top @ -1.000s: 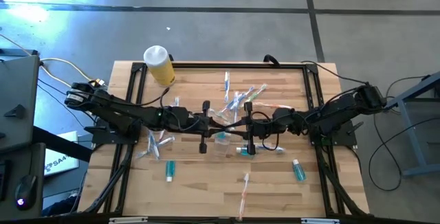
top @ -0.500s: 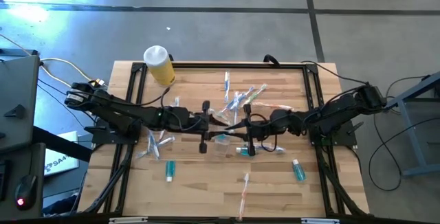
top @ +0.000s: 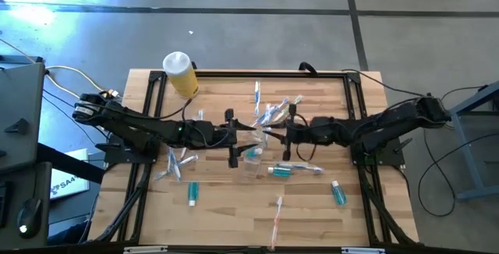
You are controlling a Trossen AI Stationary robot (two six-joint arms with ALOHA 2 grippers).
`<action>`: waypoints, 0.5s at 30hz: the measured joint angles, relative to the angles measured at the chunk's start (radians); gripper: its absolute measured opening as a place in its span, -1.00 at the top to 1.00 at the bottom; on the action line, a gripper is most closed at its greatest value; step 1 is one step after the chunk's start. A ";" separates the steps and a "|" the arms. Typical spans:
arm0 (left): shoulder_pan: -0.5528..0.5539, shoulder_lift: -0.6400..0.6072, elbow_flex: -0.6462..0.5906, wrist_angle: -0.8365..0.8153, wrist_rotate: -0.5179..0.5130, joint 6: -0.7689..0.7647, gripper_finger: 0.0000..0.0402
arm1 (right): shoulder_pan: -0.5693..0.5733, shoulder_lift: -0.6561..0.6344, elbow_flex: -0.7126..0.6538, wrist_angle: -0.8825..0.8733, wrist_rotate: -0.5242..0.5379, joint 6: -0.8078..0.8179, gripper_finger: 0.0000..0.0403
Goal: Pick & Place toothbrushing station
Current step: Put the green toothbrush into the transparent organizer
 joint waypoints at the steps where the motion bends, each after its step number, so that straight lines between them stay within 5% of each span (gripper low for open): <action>1: -0.001 0.000 0.000 -0.008 -0.016 -0.002 -0.13 | -0.019 0.021 0.001 0.013 -0.038 0.027 0.80; 15: -0.001 -0.007 0.000 -0.167 -0.074 -0.069 -0.13 | -0.132 0.186 0.000 0.028 -0.185 0.168 0.80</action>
